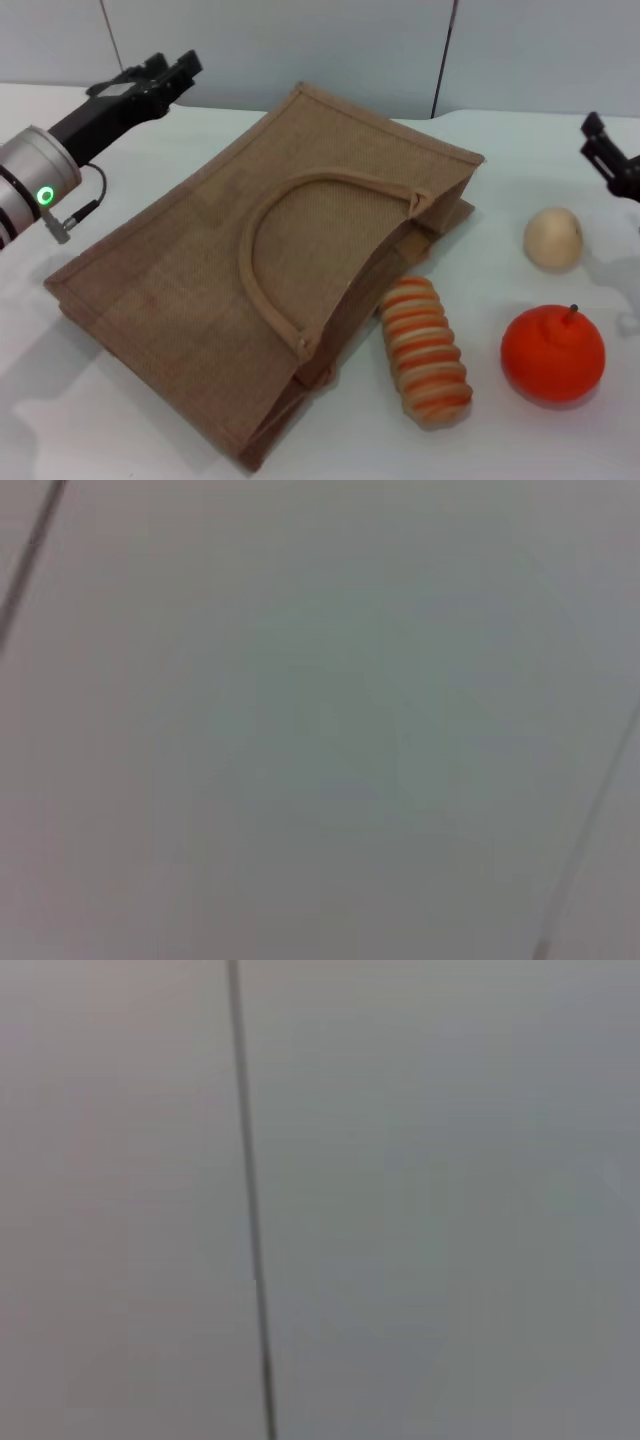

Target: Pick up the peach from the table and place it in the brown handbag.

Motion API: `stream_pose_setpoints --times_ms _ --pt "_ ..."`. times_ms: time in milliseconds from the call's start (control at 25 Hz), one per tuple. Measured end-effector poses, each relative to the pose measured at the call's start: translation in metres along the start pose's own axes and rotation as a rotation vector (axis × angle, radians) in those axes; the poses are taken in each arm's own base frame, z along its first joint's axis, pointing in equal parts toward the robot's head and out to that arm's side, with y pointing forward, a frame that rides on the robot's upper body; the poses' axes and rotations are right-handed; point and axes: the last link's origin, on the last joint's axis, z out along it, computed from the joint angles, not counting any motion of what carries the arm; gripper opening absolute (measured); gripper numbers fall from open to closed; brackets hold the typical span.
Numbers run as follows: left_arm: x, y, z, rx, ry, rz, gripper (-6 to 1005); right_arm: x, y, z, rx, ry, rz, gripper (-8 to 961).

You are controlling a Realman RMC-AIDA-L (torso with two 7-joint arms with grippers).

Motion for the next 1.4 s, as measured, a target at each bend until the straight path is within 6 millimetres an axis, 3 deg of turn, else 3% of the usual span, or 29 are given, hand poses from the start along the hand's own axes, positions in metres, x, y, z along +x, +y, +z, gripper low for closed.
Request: stream_pose_setpoints --times_ms 240,680,1400 --pt "-0.015 -0.019 -0.007 0.192 0.023 0.08 568 0.002 -0.011 -0.008 0.101 -0.009 0.037 872" --pt "-0.026 -0.031 -0.026 0.388 0.116 0.141 561 0.003 -0.018 -0.013 0.159 -0.012 0.064 863" --pt "-0.03 -0.006 -0.034 0.347 0.206 0.335 558 0.004 -0.019 -0.014 0.164 -0.008 0.067 863"
